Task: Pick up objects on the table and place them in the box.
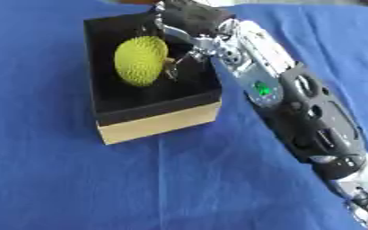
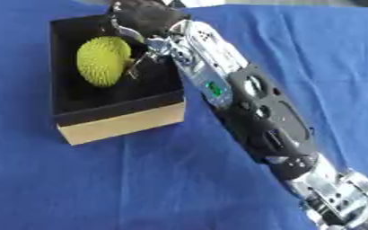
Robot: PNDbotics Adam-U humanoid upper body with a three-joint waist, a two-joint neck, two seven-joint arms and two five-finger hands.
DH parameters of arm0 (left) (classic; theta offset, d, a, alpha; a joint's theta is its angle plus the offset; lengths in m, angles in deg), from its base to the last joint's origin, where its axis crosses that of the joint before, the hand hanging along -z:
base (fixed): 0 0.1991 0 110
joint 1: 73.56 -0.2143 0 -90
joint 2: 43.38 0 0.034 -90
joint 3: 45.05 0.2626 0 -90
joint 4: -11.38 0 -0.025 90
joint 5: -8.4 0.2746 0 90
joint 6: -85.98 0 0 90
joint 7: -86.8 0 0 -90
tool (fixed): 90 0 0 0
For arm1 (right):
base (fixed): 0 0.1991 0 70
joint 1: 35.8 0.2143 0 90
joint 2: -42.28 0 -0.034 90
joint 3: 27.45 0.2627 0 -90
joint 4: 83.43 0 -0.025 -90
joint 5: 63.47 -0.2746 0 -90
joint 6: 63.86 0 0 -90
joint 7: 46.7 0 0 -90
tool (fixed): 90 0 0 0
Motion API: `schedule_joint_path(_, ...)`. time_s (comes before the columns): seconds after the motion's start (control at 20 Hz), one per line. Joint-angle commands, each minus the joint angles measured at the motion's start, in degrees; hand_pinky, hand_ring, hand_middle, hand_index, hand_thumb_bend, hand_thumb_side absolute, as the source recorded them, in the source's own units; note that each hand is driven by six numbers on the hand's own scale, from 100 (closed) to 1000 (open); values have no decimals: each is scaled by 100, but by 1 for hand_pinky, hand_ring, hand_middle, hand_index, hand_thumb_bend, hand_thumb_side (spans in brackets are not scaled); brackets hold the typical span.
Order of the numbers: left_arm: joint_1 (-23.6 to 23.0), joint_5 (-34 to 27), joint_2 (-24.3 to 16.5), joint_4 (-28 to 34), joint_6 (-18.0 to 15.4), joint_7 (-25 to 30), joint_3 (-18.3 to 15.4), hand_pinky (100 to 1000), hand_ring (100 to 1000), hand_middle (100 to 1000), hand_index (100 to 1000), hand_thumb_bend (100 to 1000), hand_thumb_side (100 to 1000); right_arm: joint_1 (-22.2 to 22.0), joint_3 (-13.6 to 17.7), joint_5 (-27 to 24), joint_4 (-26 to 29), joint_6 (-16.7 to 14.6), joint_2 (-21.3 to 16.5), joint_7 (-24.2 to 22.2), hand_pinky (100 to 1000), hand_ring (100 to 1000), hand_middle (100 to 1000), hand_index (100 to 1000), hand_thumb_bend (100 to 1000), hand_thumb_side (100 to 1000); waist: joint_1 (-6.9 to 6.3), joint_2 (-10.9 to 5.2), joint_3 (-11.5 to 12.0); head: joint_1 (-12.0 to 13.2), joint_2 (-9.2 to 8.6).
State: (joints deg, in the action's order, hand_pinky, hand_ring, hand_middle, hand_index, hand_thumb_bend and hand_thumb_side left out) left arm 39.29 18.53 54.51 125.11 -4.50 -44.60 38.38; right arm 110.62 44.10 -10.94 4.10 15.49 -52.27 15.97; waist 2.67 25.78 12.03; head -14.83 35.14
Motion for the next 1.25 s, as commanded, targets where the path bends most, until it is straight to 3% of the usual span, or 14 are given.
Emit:
schedule_joint_path(0.05,65,25,-40,86,-2,11,-18,521,693,671,672,876,737,81,-6,80,55,-136,-111,-20,782,633,596,740,344,100,25,-216,10,-2,-34)
schedule_joint_path(0.2,68,26,-39,86,-3,9,-18,522,693,671,672,876,737,66,-36,216,18,-303,-113,-179,818,728,711,807,383,100,23,-221,14,1,-39)
schedule_joint_path(0.25,69,26,-39,86,-2,8,-19,522,693,671,672,876,737,61,-38,250,9,-377,-114,-261,852,795,794,870,371,100,23,-222,12,2,-42)
schedule_joint_path(0.35,70,26,-38,86,-3,9,-18,522,693,671,672,876,737,60,-15,289,2,-519,-110,-448,879,850,849,906,390,100,22,-226,6,6,-48)
schedule_joint_path(0.55,65,27,-32,86,0,13,-14,522,693,671,672,877,737,75,129,316,90,-474,-103,-481,872,836,847,905,359,100,15,-228,-4,5,-57)
schedule_joint_path(0.85,52,28,-30,86,4,1,-25,522,692,670,671,878,737,109,644,-186,857,421,-186,501,843,751,777,861,111,100,2,-220,-30,26,-58)
schedule_joint_path(1.0,46,38,-42,86,5,-8,-35,523,692,670,672,878,737,80,930,-720,1483,911,-462,1146,842,748,777,857,100,100,-3,-223,-50,52,-51)
schedule_joint_path(1.15,32,55,-66,86,7,-35,-60,523,692,670,672,879,737,-134,1172,-1230,2066,1193,-945,1688,843,754,781,857,100,100,-2,-227,-73,95,-45)
schedule_joint_path(1.2,26,61,-76,86,6,-47,-69,524,692,670,672,879,737,-261,1274,-1417,2258,1278,-1134,1895,845,759,793,867,100,306,0,-228,-88,113,-42)
schedule_joint_path(1.25,23,66,-84,86,6,-57,-76,524,692,670,672,878,737,-411,1375,-1630,2447,1356,-1320,2111,846,761,794,874,100,272,2,-228,-100,129,-38)
